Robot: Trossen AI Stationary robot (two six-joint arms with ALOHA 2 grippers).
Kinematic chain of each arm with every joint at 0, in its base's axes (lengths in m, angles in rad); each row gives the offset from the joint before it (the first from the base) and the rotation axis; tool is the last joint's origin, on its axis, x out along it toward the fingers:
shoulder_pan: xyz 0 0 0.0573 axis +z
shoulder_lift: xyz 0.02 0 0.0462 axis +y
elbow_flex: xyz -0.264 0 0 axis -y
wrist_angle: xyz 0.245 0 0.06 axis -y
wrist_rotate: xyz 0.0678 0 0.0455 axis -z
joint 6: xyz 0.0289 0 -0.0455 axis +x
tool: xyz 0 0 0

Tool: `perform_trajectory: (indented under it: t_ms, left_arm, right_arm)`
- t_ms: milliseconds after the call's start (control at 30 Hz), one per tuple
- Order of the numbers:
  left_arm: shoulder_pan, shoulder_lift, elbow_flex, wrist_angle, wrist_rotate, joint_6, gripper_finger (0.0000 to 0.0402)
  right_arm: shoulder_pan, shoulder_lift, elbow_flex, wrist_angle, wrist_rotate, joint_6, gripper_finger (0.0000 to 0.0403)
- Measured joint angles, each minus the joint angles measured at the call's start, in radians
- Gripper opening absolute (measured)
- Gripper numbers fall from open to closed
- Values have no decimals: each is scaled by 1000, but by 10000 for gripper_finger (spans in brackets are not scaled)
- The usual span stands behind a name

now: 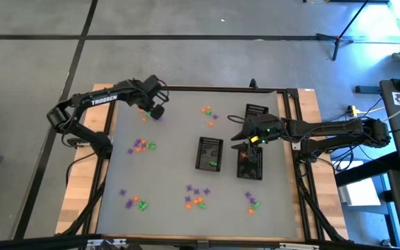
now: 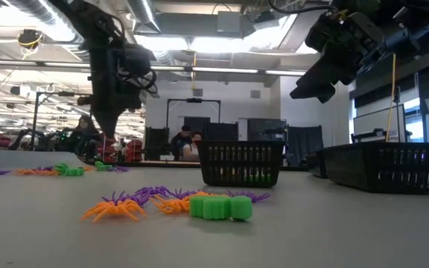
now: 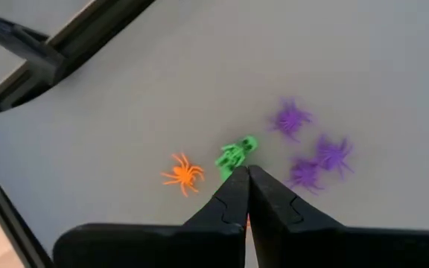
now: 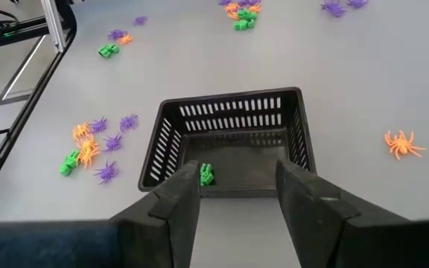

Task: Sort Halloween decoration
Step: Put the orange spider toy into the bottom right bin

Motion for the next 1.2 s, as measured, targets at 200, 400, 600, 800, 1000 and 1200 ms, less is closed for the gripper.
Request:
perform_trajectory:
  t_ms: [200, 400, 600, 800, 1000, 1200]
  left_arm:
    - [3, 0, -56, 33, -13, 4, 60]
    - [2, 1, -145, 79, -16, -13, 96]
    - [2, 1, -244, 182, -15, -30, 97]
    - [2, 1, -306, 233, -2, -43, 98]
    - [2, -4, -352, 289, -3, -67, 98]
    - [-1, -3, -357, 289, -3, -68, 85]
  right_arm:
    - [0, 0, 0, 16, 12, 0, 172]
    - [0, 0, 0, 20, 17, 0, 172]
    - [0, 0, 0, 20, 19, 0, 172]
    - [0, 0, 0, 20, 21, 0, 172]
    - [0, 0, 0, 20, 53, 0, 172]
    - [0, 0, 0, 20, 53, 0, 172]
